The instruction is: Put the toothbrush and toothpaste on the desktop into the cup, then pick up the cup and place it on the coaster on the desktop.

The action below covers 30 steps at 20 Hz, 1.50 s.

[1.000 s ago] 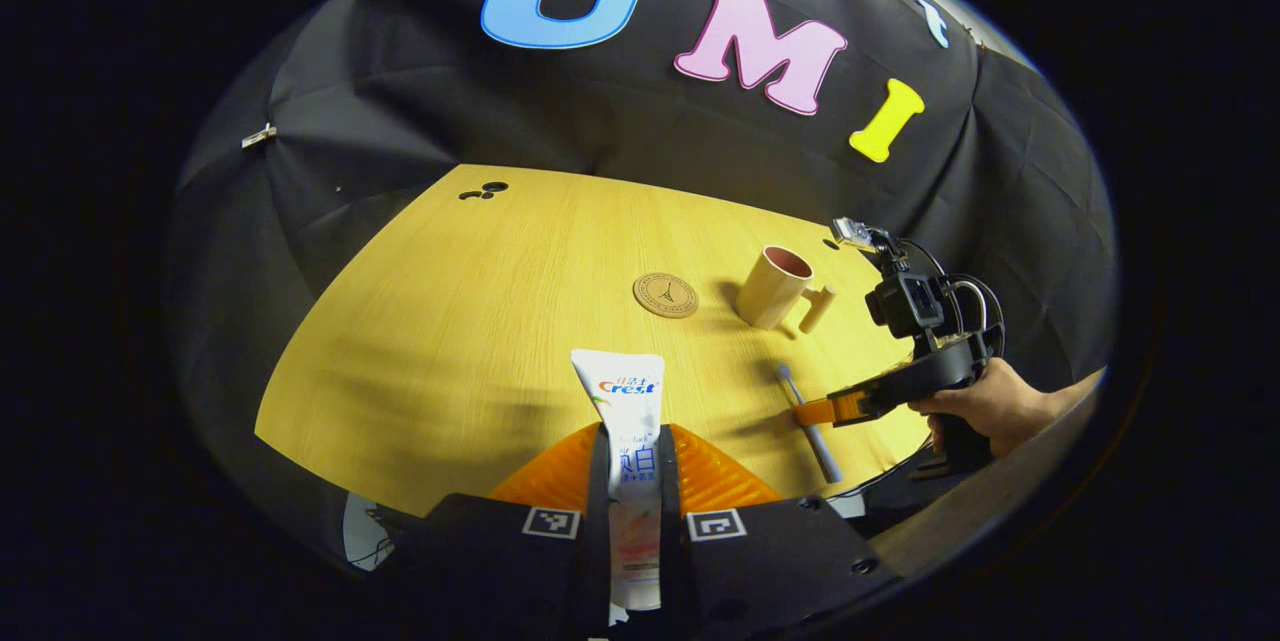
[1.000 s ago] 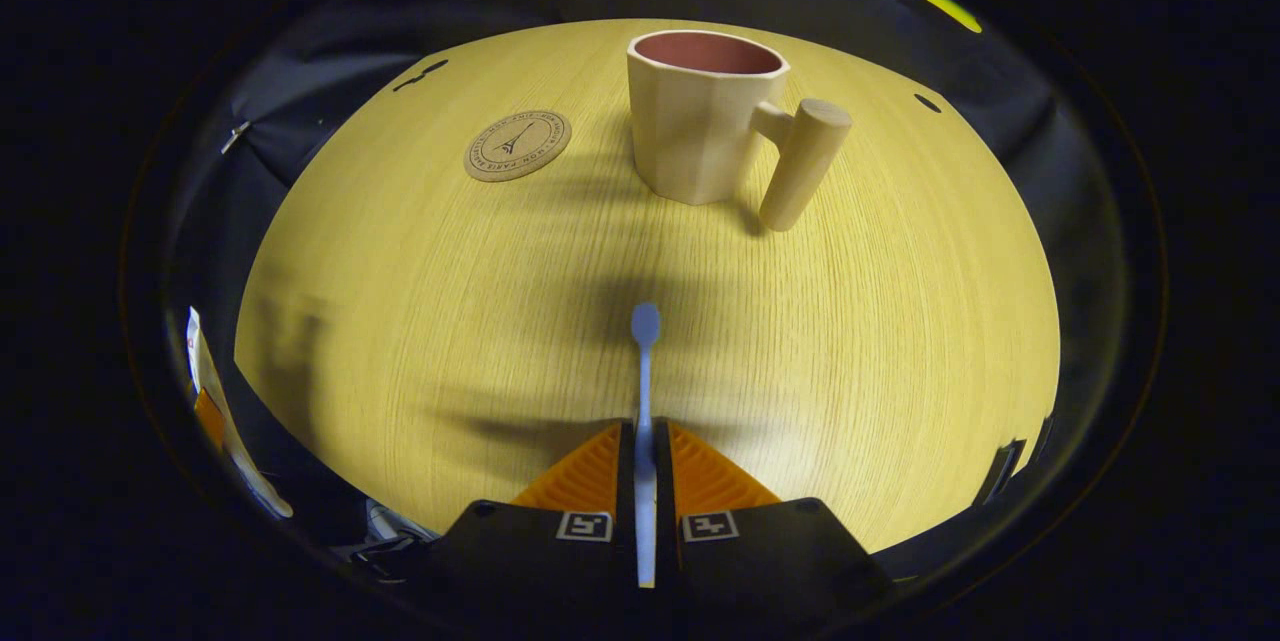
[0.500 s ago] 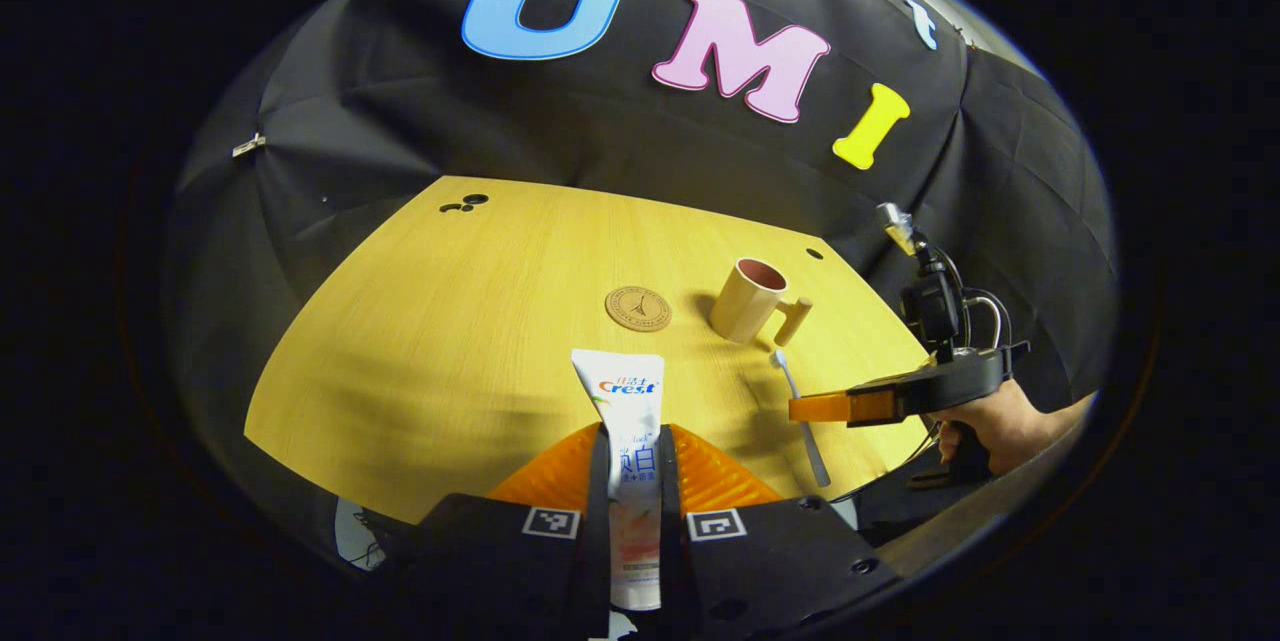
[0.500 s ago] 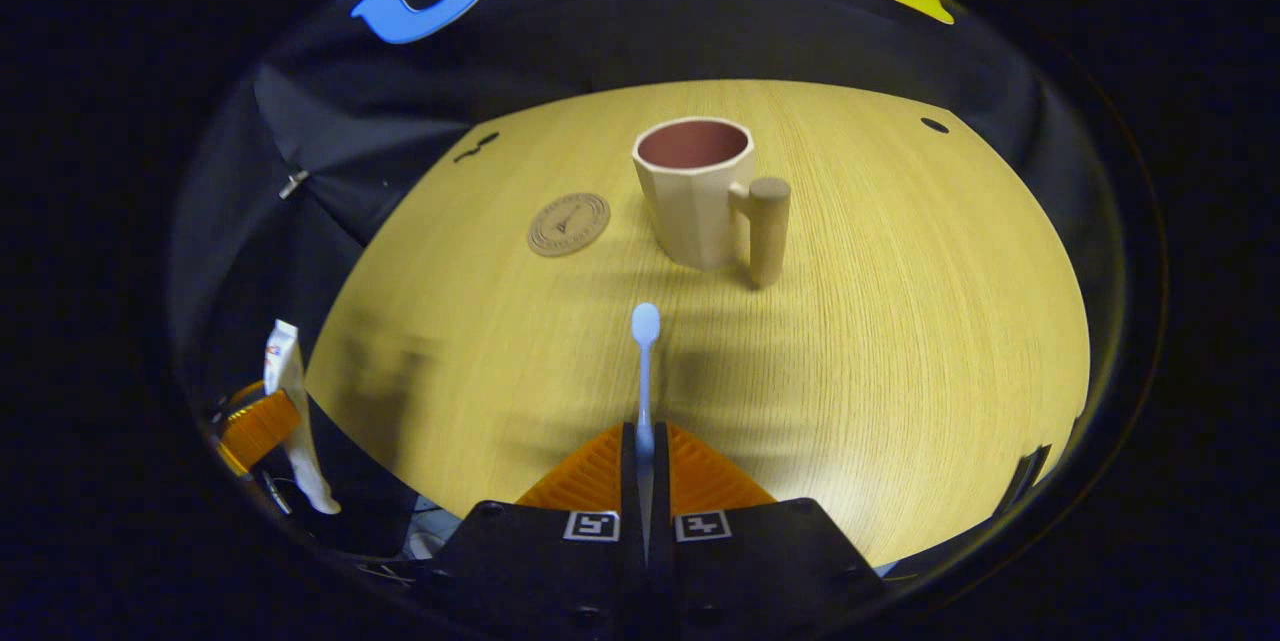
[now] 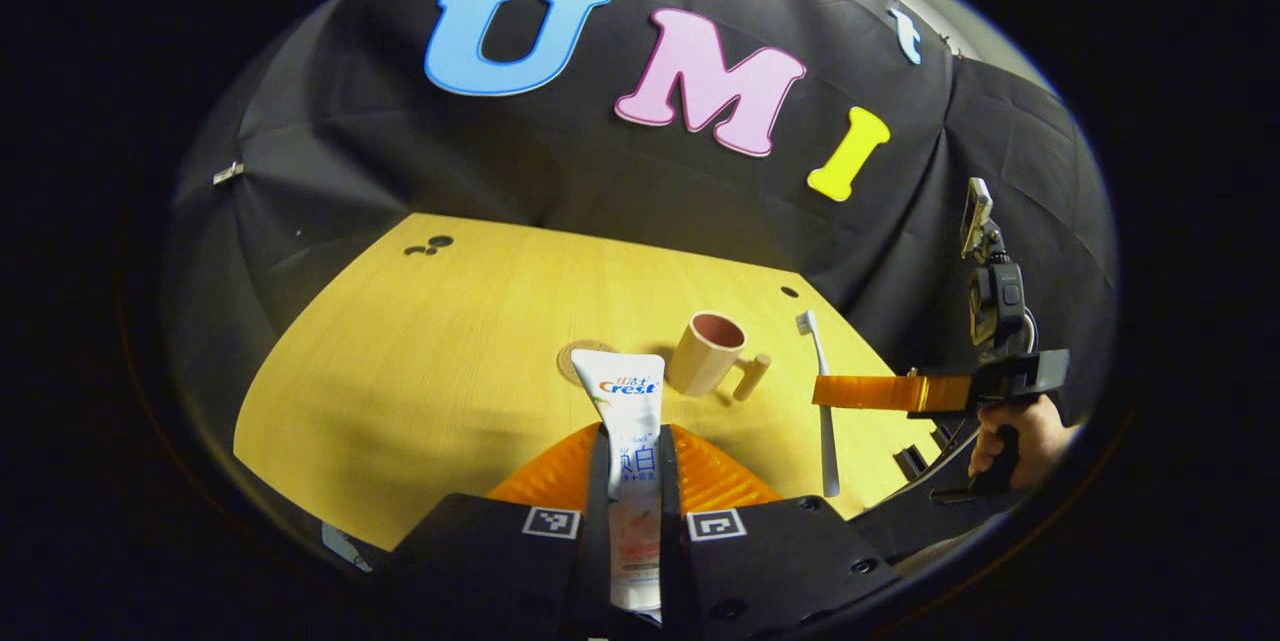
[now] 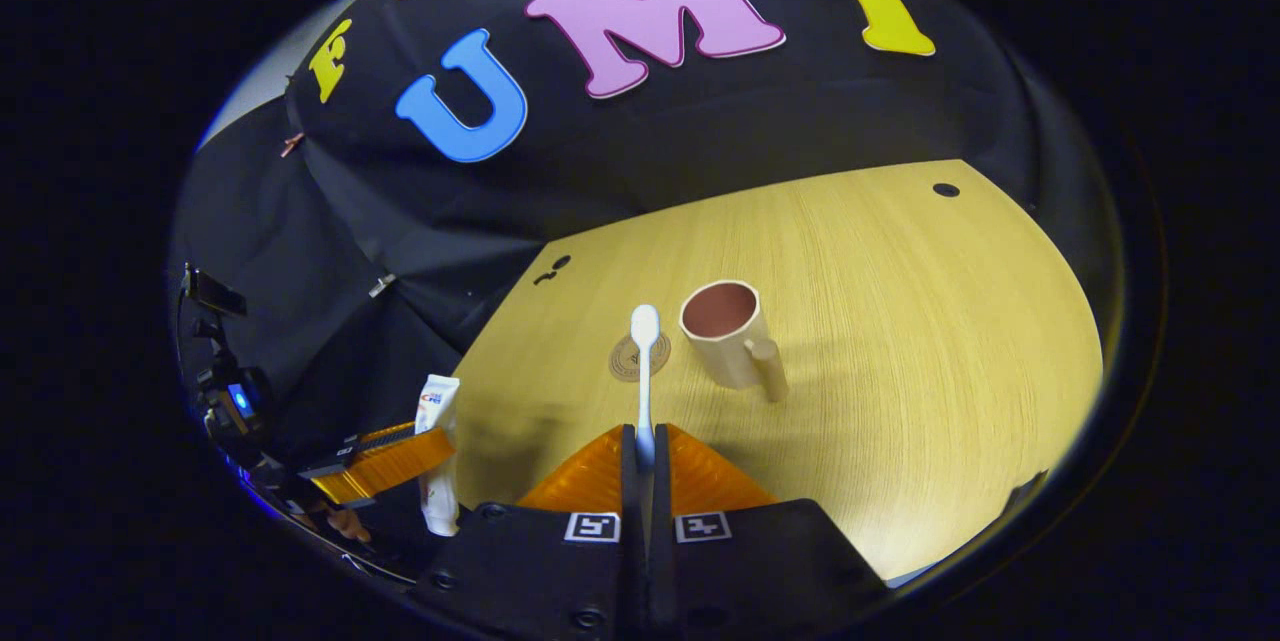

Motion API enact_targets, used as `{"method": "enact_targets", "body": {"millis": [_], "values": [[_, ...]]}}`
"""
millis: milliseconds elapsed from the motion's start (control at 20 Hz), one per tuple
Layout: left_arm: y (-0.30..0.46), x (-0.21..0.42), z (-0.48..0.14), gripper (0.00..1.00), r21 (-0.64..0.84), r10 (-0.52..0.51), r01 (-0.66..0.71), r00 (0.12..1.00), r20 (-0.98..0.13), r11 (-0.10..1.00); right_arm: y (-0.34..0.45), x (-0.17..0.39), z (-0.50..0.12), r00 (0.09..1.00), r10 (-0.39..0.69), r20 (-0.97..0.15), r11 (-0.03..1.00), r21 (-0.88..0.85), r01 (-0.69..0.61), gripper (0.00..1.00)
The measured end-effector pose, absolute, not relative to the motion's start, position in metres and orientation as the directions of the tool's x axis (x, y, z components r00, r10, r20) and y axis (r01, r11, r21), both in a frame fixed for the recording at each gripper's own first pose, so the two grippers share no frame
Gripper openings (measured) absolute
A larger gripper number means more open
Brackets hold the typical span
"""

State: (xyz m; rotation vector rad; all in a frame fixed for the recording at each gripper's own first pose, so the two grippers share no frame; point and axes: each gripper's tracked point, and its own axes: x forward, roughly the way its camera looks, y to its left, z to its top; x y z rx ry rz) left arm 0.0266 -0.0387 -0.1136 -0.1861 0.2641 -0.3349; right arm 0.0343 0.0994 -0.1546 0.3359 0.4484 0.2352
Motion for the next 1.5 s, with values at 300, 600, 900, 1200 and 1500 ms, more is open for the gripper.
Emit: {"method": "enact_targets", "body": {"millis": [300,600,900,1200,1500], "values": [[-0.09,0.066,-0.047,0.24,-0.223,-0.406,0.38,0.91,-0.085,0.898,0.073,0.054,-0.115,0.904,0.324,-0.278,0.886,0.425,-0.186,0.05],[-0.136,0.119,-0.004,0.24,-0.223,-0.44,0.435,0.897,0.028,0.872,0.045,0.076,-0.111,0.915,0.335,-0.224,0.859,0.472,-0.199,0.05],[-0.16,0.17,0.022,0.24,-0.229,-0.43,0.454,0.891,0.149,0.861,0.03,0.102,-0.118,0.914,0.365,-0.179,0.843,0.48,-0.242,0.05],[-0.169,0.206,0.019,0.24,-0.251,-0.4,0.456,0.883,0.243,0.854,0.025,0.12,-0.129,0.914,0.384,-0.134,0.811,0.521,-0.265,0.05],[-0.187,0.237,0.003,0.24,-0.237,-0.358,0.438,0.879,0.313,0.867,0.01,0.129,-0.159,0.915,0.381,-0.13,0.803,0.538,-0.258,0.05]]}}
